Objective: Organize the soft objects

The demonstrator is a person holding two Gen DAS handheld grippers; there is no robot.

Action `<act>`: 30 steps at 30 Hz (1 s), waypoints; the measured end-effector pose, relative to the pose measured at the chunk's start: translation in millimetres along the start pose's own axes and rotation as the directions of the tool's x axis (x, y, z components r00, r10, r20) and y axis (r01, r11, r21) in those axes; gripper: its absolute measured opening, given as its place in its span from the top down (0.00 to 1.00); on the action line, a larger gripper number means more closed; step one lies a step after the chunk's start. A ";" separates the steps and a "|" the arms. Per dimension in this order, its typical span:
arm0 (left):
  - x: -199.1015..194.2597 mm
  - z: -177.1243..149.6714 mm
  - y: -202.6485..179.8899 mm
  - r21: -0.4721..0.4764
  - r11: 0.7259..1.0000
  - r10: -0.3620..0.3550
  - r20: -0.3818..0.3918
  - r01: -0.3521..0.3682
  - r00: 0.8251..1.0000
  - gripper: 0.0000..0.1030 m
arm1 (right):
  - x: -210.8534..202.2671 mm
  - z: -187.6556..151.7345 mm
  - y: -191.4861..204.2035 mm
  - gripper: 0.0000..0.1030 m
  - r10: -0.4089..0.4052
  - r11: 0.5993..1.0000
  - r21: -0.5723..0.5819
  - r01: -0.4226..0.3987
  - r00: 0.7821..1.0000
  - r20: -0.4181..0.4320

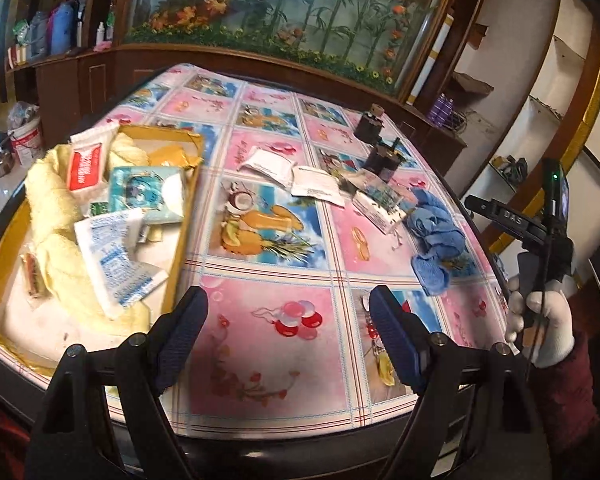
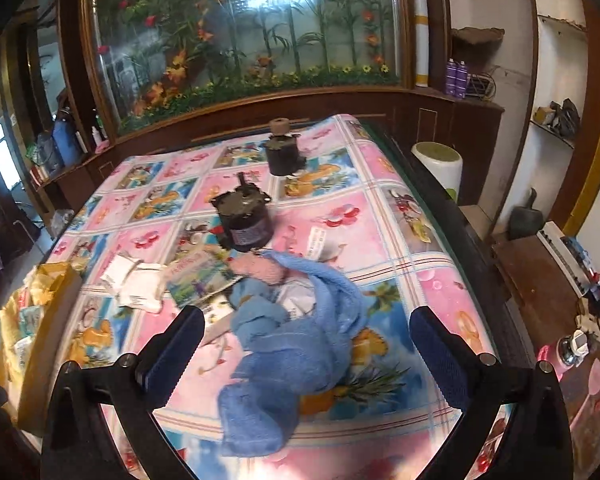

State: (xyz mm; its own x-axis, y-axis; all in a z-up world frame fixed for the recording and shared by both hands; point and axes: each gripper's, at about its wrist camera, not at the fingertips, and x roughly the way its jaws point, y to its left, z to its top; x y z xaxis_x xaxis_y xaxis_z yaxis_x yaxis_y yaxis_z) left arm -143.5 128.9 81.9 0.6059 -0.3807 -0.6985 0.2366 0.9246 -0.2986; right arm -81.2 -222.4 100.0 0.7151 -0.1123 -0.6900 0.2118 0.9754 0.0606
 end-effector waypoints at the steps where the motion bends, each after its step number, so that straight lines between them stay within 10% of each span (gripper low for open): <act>1: 6.4 1.0 -2.6 0.006 1.000 -0.008 -0.016 0.008 1.000 0.19 | 9.9 2.1 -3.8 0.00 -0.024 1.000 -0.004 0.024 1.000 -0.014; 7: 35.3 8.0 -10.9 0.018 0.999 -0.037 -0.070 0.038 0.997 0.19 | 67.0 1.1 -19.4 0.01 -0.030 0.999 0.023 0.034 0.987 -0.156; 18: 61.6 15.7 -16.7 -0.017 0.999 -0.033 -0.102 0.032 0.994 0.19 | 77.1 -39.0 29.4 0.01 0.251 0.958 -0.065 -0.278 0.930 -0.269; 30: 60.1 16.1 -28.7 -0.009 0.999 -0.036 -0.105 0.035 0.994 0.19 | 11.5 -49.0 40.7 0.02 0.558 0.809 -0.039 -0.587 0.787 -0.265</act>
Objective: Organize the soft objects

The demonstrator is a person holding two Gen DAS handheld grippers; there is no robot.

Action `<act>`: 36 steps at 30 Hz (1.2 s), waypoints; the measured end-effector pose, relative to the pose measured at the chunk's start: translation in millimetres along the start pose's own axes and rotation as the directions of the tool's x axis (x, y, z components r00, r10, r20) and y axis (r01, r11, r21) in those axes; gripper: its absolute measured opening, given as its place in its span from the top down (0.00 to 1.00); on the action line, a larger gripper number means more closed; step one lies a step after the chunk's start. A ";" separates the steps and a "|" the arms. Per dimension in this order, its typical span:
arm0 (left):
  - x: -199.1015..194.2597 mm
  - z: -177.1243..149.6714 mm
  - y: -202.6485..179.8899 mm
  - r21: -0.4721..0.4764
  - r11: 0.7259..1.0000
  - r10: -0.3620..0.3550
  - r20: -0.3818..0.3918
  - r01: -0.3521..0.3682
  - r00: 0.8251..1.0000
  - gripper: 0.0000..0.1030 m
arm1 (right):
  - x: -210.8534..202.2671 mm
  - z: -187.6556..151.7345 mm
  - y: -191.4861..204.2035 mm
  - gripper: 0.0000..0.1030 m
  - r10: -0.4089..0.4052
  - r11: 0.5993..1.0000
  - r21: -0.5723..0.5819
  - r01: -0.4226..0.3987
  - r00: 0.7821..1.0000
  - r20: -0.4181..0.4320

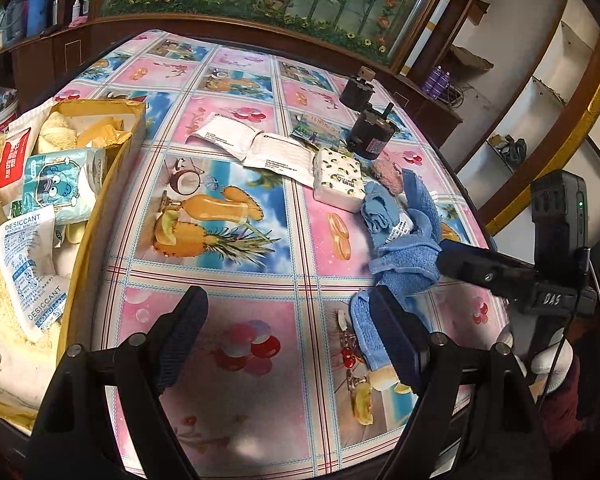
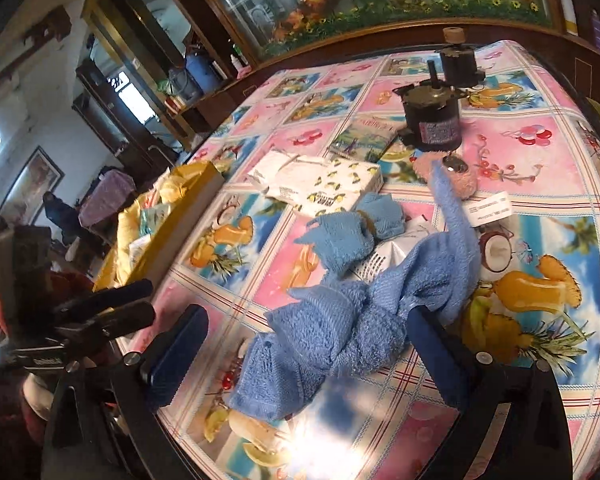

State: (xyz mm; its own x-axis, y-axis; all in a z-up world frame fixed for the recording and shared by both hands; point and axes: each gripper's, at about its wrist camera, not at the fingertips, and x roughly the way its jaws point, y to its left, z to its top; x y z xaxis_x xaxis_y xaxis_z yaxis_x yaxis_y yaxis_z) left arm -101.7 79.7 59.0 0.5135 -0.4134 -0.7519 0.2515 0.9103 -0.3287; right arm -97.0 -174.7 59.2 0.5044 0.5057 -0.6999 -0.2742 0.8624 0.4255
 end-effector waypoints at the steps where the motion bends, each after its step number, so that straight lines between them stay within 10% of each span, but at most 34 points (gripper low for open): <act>1: -0.6 0.0 1.0 -0.004 1.000 -0.003 -0.001 0.003 1.000 0.19 | -6.5 2.3 -3.6 0.02 -0.003 1.000 0.022 0.003 1.000 0.021; 36: -7.8 -14.7 14.3 -0.048 0.998 -0.036 -0.009 0.036 0.999 0.19 | -34.8 -21.1 -49.4 0.02 -0.175 0.961 0.234 0.148 0.980 0.098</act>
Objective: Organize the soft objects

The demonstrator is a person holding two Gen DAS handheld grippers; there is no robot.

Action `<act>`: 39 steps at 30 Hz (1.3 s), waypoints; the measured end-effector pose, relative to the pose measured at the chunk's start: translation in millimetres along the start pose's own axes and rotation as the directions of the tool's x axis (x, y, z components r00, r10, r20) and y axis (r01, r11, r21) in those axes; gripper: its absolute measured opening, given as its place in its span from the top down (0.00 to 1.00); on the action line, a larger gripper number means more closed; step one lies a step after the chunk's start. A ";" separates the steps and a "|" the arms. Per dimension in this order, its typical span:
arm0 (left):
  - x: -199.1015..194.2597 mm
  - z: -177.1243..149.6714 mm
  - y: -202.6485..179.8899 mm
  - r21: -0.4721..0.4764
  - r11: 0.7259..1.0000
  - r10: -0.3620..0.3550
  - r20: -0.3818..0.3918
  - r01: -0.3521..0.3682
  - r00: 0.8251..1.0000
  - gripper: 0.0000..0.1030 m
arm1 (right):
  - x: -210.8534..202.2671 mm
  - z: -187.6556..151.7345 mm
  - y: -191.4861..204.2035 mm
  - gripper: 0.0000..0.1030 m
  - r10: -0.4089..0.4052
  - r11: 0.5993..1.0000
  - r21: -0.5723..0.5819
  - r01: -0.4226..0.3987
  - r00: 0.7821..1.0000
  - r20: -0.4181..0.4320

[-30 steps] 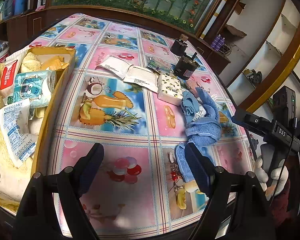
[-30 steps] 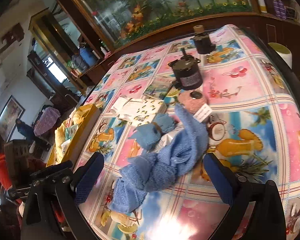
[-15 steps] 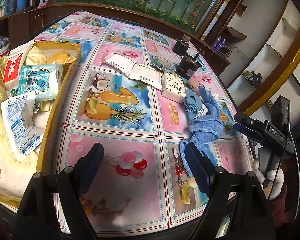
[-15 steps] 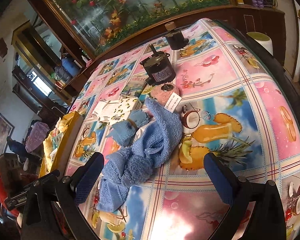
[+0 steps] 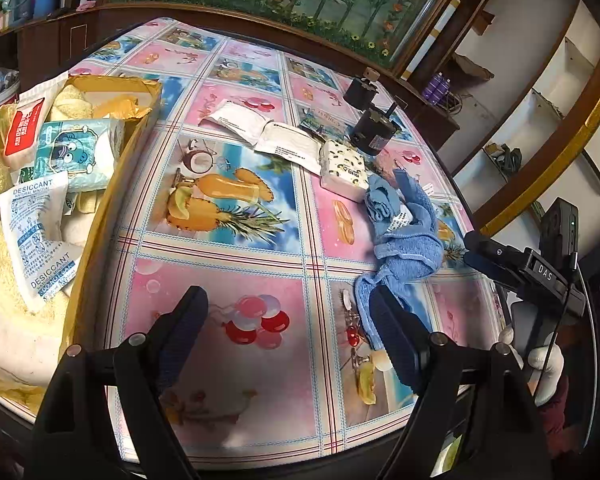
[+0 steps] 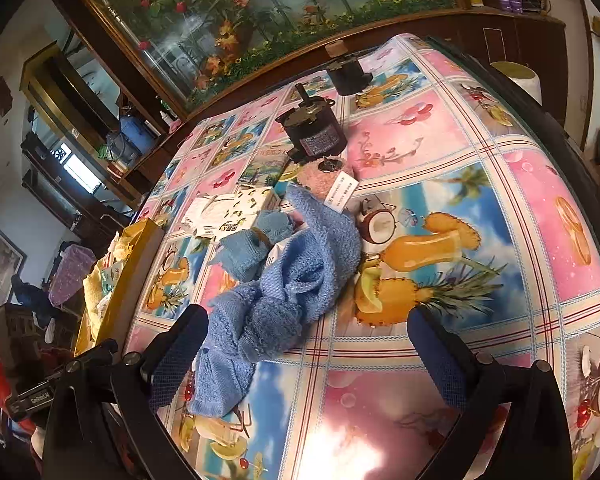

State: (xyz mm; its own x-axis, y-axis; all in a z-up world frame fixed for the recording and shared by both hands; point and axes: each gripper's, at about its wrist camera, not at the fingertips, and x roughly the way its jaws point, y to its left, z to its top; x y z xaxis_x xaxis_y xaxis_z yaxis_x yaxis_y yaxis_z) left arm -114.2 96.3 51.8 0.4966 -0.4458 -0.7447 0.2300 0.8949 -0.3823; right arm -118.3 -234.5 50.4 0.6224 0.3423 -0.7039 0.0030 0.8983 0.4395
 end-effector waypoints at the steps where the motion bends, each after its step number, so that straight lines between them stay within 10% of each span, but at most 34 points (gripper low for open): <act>1: -0.3 -0.4 -0.4 -0.003 1.000 -0.003 -0.002 0.003 1.000 0.19 | -2.7 -0.3 -1.5 0.02 -0.002 1.000 0.004 0.002 1.000 0.006; 10: -2.9 -3.6 7.9 -0.045 0.999 -0.021 -0.001 0.021 1.000 0.19 | -32.3 17.6 -5.0 0.02 -0.033 0.999 0.011 0.032 0.996 0.085; 25: -23.6 -2.7 13.9 -0.016 0.999 -0.027 0.051 0.027 0.998 0.19 | 75.8 76.5 126.8 0.05 0.017 0.969 -0.243 -0.043 0.994 -0.105; 30: -23.8 -0.6 21.1 -0.007 1.000 -0.029 0.049 0.029 0.998 0.19 | 157.7 109.8 133.0 0.52 -0.013 0.981 -0.190 -0.032 0.974 -0.228; 39: -29.2 8.6 34.4 -0.008 1.000 -0.024 0.074 0.025 0.997 0.19 | 220.8 107.4 150.8 0.54 -0.108 0.970 -0.244 0.020 0.930 -0.351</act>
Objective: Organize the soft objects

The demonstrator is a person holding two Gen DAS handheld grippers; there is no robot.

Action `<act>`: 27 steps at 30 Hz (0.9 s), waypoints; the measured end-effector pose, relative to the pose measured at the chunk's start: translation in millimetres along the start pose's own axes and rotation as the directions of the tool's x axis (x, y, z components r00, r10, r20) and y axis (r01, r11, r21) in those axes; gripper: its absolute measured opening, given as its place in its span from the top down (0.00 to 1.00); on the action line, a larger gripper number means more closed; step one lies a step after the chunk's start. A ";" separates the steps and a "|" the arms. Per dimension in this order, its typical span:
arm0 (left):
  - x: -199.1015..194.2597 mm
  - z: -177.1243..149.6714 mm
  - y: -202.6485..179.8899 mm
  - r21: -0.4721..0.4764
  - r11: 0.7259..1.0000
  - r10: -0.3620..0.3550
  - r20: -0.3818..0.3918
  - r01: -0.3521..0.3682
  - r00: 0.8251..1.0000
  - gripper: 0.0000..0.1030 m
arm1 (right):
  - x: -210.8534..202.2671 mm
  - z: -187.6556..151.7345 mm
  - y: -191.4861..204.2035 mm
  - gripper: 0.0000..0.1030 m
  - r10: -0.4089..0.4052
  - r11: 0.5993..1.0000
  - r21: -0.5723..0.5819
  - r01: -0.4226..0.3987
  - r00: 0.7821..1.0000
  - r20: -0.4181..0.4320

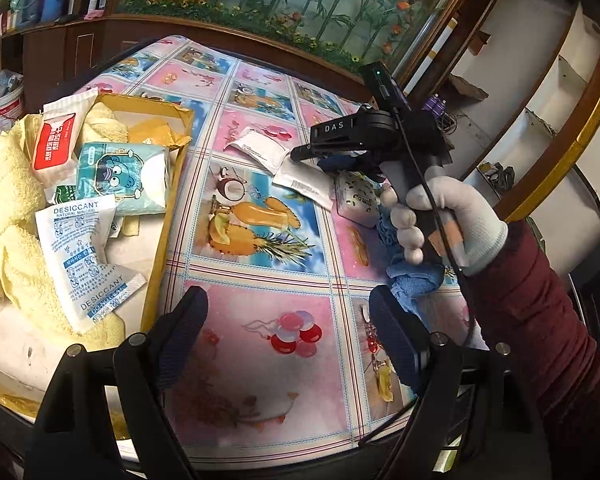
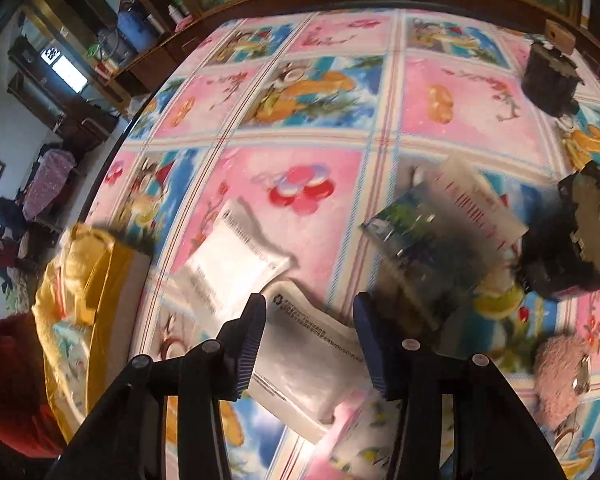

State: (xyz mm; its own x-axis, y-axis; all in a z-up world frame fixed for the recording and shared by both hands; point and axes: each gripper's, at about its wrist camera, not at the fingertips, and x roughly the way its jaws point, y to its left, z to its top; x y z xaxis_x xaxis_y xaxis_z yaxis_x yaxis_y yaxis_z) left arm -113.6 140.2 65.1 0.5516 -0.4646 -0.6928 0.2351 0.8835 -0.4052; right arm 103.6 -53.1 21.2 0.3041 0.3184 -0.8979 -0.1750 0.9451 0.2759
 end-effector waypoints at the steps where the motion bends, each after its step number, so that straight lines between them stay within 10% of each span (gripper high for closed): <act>1: 0.2 1.0 0.7 0.000 1.000 0.001 0.002 -0.001 1.000 0.19 | -0.1 -7.8 7.9 0.54 0.004 0.999 -0.035 -0.004 1.000 -0.022; 6: 2.5 1.8 -6.9 0.023 1.000 0.002 0.000 -0.002 1.000 0.19 | -13.0 -68.3 45.8 0.54 0.102 0.985 -0.126 -0.117 0.987 -0.121; 16: 49.7 27.8 -37.0 0.156 0.985 0.075 -0.018 -0.071 0.997 0.19 | -127.4 -149.4 -28.7 0.48 0.045 0.999 0.000 -0.046 0.987 0.153; 21: 101.3 52.3 -45.8 0.281 0.938 0.225 -0.048 -0.203 0.973 0.20 | -162.2 -174.7 -65.6 0.44 0.008 0.995 0.098 -0.030 0.976 0.219; 27: 135.0 53.0 -20.6 0.250 0.945 0.250 -0.144 -0.209 0.957 0.22 | -172.7 -188.3 -70.3 0.42 0.026 0.990 0.130 -0.060 0.968 0.251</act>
State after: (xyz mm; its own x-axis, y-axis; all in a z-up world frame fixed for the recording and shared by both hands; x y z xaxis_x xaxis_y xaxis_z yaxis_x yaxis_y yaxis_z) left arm -1.5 62.5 11.5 0.4714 -0.2327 -0.8507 0.3066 0.9476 -0.0893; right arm -112.9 -188.3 92.3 0.5247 0.3506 -0.7757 -0.0695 0.9258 0.3715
